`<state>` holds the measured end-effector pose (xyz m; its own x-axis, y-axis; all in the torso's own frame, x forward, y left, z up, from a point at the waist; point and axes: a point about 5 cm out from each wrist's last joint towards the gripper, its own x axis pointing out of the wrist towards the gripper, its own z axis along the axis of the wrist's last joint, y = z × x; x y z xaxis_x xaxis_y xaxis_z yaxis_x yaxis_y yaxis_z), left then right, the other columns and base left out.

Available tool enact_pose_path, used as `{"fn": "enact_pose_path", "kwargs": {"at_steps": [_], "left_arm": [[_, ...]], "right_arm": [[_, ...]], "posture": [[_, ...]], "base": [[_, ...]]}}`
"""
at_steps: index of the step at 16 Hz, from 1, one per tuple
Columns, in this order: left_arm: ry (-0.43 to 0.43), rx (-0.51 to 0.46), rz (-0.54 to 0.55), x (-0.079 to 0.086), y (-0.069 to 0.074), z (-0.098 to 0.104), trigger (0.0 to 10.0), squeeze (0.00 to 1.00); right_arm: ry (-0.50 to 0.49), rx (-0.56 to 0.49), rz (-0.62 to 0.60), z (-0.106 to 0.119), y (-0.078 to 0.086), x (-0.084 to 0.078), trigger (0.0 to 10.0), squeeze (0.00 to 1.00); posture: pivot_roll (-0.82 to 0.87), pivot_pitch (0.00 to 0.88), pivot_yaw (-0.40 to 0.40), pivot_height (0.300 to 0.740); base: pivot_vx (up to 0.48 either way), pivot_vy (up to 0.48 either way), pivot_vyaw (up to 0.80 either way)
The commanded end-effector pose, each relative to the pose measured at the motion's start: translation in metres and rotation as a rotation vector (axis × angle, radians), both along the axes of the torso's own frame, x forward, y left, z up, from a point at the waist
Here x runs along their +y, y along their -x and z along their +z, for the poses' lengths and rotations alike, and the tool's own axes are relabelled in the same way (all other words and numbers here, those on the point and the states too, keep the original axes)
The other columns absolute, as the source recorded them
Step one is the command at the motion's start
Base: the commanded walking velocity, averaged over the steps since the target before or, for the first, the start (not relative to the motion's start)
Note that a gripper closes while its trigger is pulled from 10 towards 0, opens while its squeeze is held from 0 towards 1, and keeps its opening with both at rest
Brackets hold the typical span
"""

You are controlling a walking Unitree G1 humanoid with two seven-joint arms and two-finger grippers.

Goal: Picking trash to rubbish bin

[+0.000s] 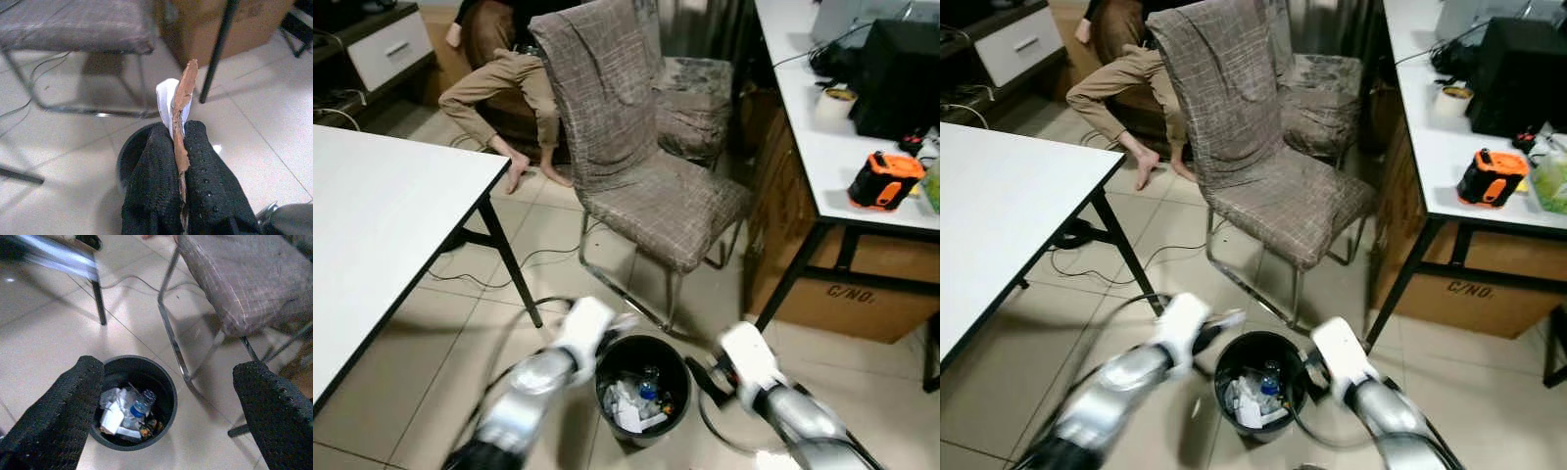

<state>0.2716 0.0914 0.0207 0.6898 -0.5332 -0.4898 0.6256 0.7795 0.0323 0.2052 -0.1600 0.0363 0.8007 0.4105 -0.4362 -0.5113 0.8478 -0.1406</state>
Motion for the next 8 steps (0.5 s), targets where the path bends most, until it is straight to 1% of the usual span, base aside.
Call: {"fn": "enact_pose_path", "kwargs": {"at_steps": [1,3,4,5,8], "left_arm": [[-0.023,-0.008,-0.030,-0.003,-0.002,-0.003,10.0,0.00],[-0.017,-0.072,-0.032,-0.021,-0.020,0.004,10.0,0.00],[-0.012,-0.073,-0.043,-0.030,-0.027,0.007,10.0,0.00],[-0.049,-0.110,-0.060,-0.038,-0.035,0.012,10.0,0.00],[-0.077,-0.142,-0.069,-0.042,-0.044,0.019,10.0,0.00]], "right_arm": [[-0.032,-0.031,0.014,0.015,0.001,0.003,10.0,0.00],[-0.051,-0.016,0.013,0.034,0.025,0.002,10.0,0.00],[-0.052,0.009,0.013,0.039,0.036,0.004,10.0,0.00],[-0.043,0.039,0.015,0.041,0.046,0.004,10.0,0.00],[-0.028,0.086,0.019,0.046,0.054,0.002,10.0,0.00]], "posture": [[-0.20,0.055,0.054,0.740],[-0.25,0.090,0.070,0.740],[-0.26,0.099,0.074,0.740],[-0.27,0.108,0.075,0.740],[-0.27,0.122,0.073,0.740]], "base": [[0.000,0.000,0.00],[0.000,0.000,0.00],[0.000,0.000,0.00],[0.000,0.000,0.00],[0.000,0.000,0.00]]}}
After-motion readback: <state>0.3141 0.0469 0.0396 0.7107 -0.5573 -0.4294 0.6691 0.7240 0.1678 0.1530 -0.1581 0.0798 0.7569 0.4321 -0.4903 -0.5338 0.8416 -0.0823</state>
